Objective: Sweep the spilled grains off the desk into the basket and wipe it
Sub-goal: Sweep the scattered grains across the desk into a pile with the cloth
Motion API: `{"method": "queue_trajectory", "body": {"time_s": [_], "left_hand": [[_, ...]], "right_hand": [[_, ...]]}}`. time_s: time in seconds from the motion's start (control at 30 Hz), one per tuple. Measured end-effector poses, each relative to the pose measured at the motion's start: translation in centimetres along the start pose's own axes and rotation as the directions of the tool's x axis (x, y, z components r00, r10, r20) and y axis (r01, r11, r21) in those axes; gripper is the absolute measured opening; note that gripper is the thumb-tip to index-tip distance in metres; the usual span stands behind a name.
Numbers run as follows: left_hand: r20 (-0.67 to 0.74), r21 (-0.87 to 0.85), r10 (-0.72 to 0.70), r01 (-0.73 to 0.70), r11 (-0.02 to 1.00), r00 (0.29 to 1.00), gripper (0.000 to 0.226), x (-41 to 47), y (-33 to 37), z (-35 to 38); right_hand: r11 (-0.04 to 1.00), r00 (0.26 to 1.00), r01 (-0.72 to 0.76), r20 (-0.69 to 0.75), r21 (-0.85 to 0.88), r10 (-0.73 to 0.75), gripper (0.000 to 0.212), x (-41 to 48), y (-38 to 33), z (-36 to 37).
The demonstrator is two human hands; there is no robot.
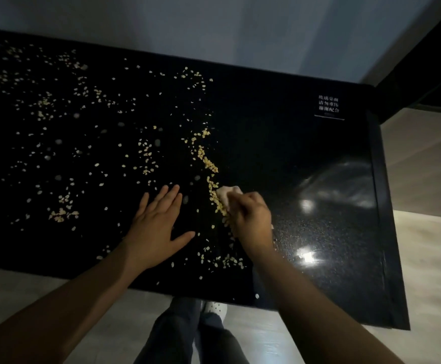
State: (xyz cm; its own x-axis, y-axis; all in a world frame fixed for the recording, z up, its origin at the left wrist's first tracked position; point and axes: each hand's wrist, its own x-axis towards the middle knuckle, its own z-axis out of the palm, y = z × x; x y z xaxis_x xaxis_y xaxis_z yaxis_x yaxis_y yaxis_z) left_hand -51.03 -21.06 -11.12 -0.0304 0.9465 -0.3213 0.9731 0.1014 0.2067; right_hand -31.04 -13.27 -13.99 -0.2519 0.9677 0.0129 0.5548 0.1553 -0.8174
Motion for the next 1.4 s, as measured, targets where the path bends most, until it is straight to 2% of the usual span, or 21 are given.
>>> {"method": "queue_trajectory", "body": {"time_s": [0.17, 0.23, 0.3, 0.37, 0.47, 0.6, 0.7, 0.83, 0.97, 1.07, 1.17, 1.23, 1.33, 1.4], "left_hand": [[0.034, 0.025, 0.027, -0.028, 0.999, 0.999, 0.101, -2.4, 0.8, 0.9], [0.050, 0.065, 0.019, -0.022, 0.998, 0.999, 0.101, -2.6, 1.0, 1.3], [0.062, 0.083, 0.011, -0.016, 0.996, 0.998, 0.102, -2.6, 1.2, 1.7], [0.070, 0.100, 0.010, -0.017, 0.995, 0.998, 0.102, -2.5, 1.1, 2.0], [0.066, 0.098, 0.039, -0.045, 0.994, 0.997, 0.100, -2.5, 0.7, 2.2], [0.069, 0.124, 0.070, -0.078, 0.989, 0.995, 0.099, -2.4, 0.0, 2.2], [0.068, 0.093, 0.083, -0.089, 0.992, 0.994, 0.096, -2.3, -0.1, 1.9], [0.094, 0.095, 0.106, -0.115, 0.989, 0.990, 0.086, -2.3, -0.3, 1.5], [0.092, 0.099, 0.133, -0.142, 0.985, 0.987, 0.087, -2.2, -0.8, 1.6], [0.100, 0.108, 0.150, -0.160, 0.981, 0.984, 0.086, -2.1, -1.1, 1.6], [0.103, 0.099, 0.172, -0.182, 0.978, 0.980, 0.087, -2.0, -1.4, 1.6], [0.113, 0.104, 0.180, -0.191, 0.976, 0.977, 0.086, -2.0, -1.5, 1.5], [0.131, 0.098, 0.198, -0.211, 0.972, 0.971, 0.083, -1.8, -1.9, 1.1], [0.134, 0.073, 0.227, -0.238, 0.968, 0.965, 0.083, -1.7, -2.6, 0.4]], "right_hand": [[1.000, 0.987, -0.025, -0.160, 0.007, 0.026, 0.019, -1.9, 0.2, -5.0], [0.994, 0.966, -0.111, -0.234, -0.008, 0.106, 0.020, -3.2, 1.7, -7.0], [0.971, 0.941, -0.233, -0.266, -0.062, 0.209, 0.022, -4.6, 3.5, -7.6], [0.949, 0.926, -0.293, -0.282, -0.116, 0.251, 0.025, -5.5, 4.7, -6.8], [0.953, 0.928, -0.286, -0.275, -0.096, 0.250, 0.027, -5.9, 4.0, -3.7], [0.992, 0.985, -0.119, -0.134, -0.040, 0.113, 0.022, -4.8, 0.6, 0.8], [0.995, 0.991, -0.100, -0.088, 0.014, 0.101, 0.022, -4.1, -0.7, 0.7], [0.985, 0.951, -0.169, -0.258, 0.028, 0.170, 0.021, -5.9, 0.2, -4.0], [0.939, 0.897, -0.322, -0.357, -0.119, 0.262, 0.027, -10.0, 2.5, -7.3], [0.912, 0.852, -0.396, -0.411, -0.105, 0.322, 0.025, -12.2, 3.2, -5.9], [0.914, 0.833, -0.400, -0.441, -0.064, 0.334, 0.029, -13.2, 2.7, -2.0], [0.930, 0.854, -0.365, -0.416, -0.051, 0.312, 0.034, -13.2, 1.6, 0.9], [0.963, 0.928, -0.268, -0.272, -0.010, 0.256, 0.042, -12.5, -1.3, 4.2], [0.976, 0.953, -0.214, -0.215, 0.031, 0.215, 0.038, -12.1, -2.9, 4.4]]}}
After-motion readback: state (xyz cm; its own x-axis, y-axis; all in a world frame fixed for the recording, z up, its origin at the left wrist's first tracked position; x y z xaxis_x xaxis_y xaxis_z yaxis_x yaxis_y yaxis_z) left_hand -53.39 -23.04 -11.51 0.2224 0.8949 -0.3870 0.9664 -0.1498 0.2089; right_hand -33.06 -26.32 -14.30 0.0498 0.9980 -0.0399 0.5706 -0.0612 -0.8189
